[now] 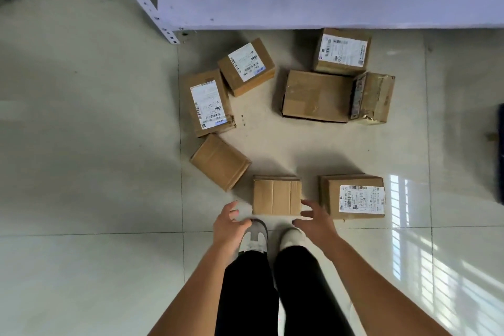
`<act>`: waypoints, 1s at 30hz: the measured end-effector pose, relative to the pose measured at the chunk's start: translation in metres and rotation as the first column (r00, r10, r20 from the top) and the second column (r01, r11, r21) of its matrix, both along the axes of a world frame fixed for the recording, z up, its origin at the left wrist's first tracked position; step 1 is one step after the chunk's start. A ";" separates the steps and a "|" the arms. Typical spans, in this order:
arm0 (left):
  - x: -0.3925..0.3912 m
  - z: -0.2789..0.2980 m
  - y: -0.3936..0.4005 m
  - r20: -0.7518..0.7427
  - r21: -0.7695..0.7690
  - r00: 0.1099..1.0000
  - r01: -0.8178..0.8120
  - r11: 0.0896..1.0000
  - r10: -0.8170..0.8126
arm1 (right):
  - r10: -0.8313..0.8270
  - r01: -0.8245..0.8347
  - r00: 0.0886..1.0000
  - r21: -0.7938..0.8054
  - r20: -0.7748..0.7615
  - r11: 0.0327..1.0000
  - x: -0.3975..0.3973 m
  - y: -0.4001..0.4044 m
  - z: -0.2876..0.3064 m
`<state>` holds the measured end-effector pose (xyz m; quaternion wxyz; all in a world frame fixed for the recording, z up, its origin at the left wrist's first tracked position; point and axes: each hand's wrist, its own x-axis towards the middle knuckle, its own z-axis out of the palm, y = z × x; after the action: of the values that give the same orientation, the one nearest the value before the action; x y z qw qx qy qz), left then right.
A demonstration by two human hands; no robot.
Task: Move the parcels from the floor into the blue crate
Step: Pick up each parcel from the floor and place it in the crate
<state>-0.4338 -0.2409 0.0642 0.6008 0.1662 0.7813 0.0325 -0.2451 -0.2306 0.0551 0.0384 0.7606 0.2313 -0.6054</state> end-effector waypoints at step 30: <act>0.094 0.097 0.055 0.042 0.202 0.992 -0.128 0.971 0.122 | -0.263 0.263 0.965 0.110 -0.015 0.958 0.055 0.043 0.097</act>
<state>-0.3393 -0.1861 0.1616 0.5887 0.1770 0.7737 0.1530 -0.1905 -0.1879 0.1521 -0.0850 0.7855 0.1614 -0.5914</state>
